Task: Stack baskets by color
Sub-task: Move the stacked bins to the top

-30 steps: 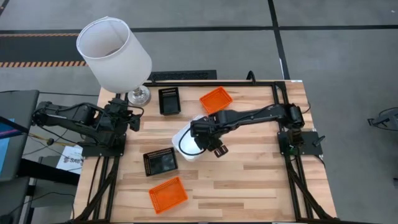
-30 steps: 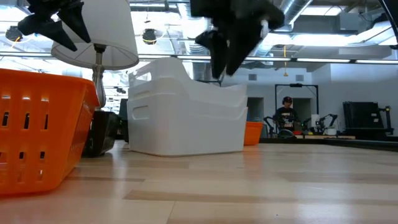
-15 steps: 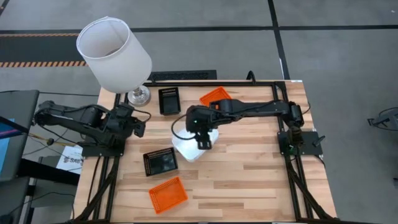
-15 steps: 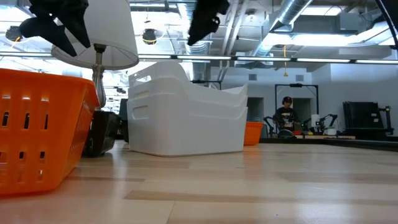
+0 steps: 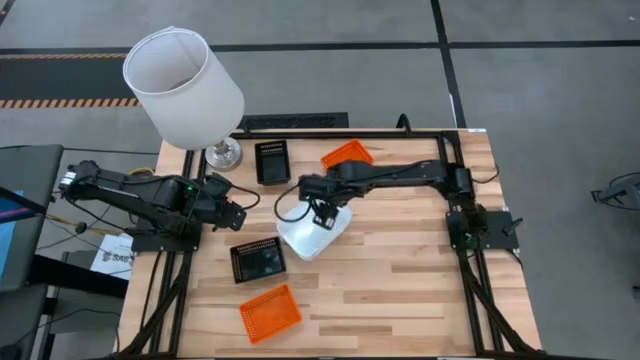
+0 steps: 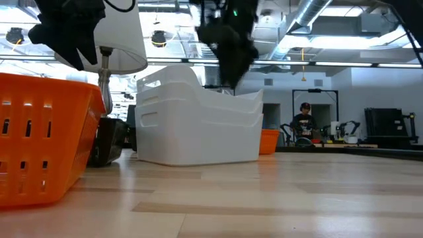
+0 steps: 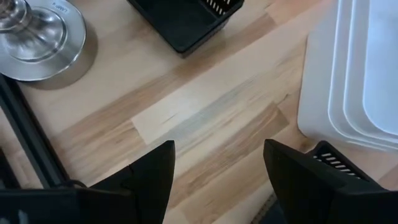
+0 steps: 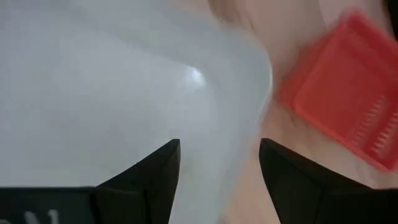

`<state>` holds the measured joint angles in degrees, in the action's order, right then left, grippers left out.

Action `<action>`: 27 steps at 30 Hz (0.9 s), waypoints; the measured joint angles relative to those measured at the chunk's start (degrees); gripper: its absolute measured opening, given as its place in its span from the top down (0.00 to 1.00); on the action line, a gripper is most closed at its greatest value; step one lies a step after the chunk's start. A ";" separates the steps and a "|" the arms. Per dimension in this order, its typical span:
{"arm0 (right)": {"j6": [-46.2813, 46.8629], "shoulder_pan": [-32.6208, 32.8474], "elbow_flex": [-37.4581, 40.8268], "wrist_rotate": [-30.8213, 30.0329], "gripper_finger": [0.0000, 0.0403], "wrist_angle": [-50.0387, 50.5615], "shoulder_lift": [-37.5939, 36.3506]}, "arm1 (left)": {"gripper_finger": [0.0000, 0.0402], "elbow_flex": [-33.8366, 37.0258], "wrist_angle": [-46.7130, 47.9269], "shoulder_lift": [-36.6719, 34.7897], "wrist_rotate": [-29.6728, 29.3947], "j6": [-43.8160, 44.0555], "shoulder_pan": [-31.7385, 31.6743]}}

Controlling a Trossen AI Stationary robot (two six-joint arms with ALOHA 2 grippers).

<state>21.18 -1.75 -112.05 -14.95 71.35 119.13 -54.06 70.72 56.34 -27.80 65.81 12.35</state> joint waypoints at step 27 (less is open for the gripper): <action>1.33 -4.03 11.14 -11.52 0.41 18.56 -1.00 | 0.42 -0.02 0.52 -1.64 0.49 -0.58 -0.02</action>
<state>22.51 -5.78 -100.91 -26.47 89.91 118.13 -54.08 71.24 54.70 -27.30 65.22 12.34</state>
